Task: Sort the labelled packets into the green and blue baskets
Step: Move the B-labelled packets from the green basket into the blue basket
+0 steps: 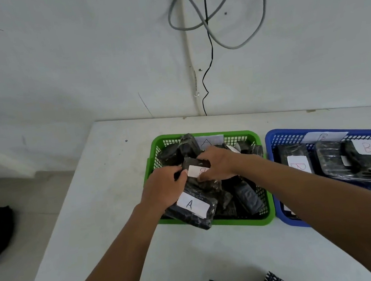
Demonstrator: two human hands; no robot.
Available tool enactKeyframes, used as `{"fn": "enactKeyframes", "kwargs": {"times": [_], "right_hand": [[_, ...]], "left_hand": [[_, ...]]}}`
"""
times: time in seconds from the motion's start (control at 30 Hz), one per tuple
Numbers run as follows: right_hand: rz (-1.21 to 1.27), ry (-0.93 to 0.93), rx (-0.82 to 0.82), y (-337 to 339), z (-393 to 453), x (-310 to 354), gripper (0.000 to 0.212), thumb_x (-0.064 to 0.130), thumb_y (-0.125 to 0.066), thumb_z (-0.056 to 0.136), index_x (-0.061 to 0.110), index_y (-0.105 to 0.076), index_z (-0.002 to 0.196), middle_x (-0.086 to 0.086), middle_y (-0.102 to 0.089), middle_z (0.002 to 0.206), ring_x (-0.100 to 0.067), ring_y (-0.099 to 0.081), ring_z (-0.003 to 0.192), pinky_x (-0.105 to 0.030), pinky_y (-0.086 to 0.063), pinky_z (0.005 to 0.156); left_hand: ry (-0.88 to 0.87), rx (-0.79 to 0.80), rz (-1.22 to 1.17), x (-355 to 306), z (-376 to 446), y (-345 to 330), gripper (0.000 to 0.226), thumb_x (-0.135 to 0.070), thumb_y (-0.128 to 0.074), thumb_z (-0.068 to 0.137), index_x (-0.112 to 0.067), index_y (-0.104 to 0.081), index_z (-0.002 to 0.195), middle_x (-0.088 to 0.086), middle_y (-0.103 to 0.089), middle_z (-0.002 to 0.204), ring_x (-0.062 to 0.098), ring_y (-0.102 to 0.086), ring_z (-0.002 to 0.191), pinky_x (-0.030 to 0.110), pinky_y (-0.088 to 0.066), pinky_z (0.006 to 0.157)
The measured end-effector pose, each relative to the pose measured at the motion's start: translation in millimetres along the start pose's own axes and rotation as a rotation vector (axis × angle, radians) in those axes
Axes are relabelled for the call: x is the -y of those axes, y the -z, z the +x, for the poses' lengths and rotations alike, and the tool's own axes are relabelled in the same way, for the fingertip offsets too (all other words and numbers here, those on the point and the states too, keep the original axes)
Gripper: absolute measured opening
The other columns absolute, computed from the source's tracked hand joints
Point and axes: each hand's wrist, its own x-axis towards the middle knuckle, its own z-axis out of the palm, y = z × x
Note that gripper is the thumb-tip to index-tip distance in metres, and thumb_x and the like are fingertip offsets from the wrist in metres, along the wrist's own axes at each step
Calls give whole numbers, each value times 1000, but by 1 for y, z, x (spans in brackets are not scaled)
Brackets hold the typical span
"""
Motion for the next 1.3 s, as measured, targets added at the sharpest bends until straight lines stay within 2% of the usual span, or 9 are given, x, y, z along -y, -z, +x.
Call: {"fn": "enactKeyframes", "kwargs": {"times": [0.1,0.17,0.27,0.5,0.6,0.8,1.03,1.13,1.3], "right_hand": [[208,34,-101,0,-6,-3,62,42,-86,72,27,-50,119,6,-53,113,-18,-56,100,-29,-48,80],[336,58,-186,-1,-11,-7,58,29,-87,72,27,-46,112,9,-54,102,-18,-58,96,-26,-47,73],[637,39,-348,3,-26,-15,74,20,-87,74,29,-44,133,-2,-63,103,-22,-66,94,-34,-55,80],[1692,-66,-600,5,-74,-46,36,14,-80,83,10,-58,111,-15,-77,99,-32,-74,97,-43,-61,78],[1821,-66,-661,2,-100,-69,30,15,-78,85,11,-56,105,-18,-76,103,-31,-75,94,-36,-60,76],[1703,-127,-800,-13,-157,-121,33,20,-76,88,5,-60,113,-13,-76,105,-27,-74,99,-36,-59,84],[849,-408,-1074,-32,-242,-219,26,35,-66,94,25,-66,119,17,-70,100,4,-66,92,-11,-52,76],[666,-554,-1156,-40,-264,-260,24,32,-63,96,24,-66,119,12,-68,104,-3,-64,96,-22,-50,82],[557,-610,-1027,-46,-268,-310,43,32,-54,101,17,-52,140,-3,-57,135,-21,-54,122,-39,-46,104]], "left_hand": [[-11,2,-20,-2,0,0,29,-44,-48,98,-28,-72,96,-9,-69,79,13,-63,74,26,-50,62],[-13,-15,-63,-4,0,-1,27,-45,-49,98,-32,-72,105,-11,-73,95,15,-68,91,31,-55,76],[-19,-84,-137,-9,5,2,44,-50,-53,97,-26,-65,131,-7,-68,126,12,-62,115,27,-47,95],[-38,-26,-473,-68,19,-4,46,-55,-63,89,-29,-67,126,-18,-69,115,-16,-60,98,10,-45,88],[96,10,-816,-109,25,-24,43,-50,-71,87,-27,-70,123,-12,-71,113,-4,-65,99,22,-53,89],[237,229,-1248,-175,28,-81,34,-14,-79,85,-15,-68,117,8,-75,110,18,-73,99,32,-60,76],[172,290,-1073,-228,34,-127,27,-11,-82,80,-20,-74,105,6,-77,100,17,-75,89,35,-62,79],[184,288,-991,-246,38,-147,27,-14,-82,80,-23,-74,104,4,-77,98,18,-75,88,35,-61,82],[243,245,-901,-271,52,-174,28,-15,-79,84,-25,-70,109,2,-71,106,17,-71,92,28,-60,74]]}}
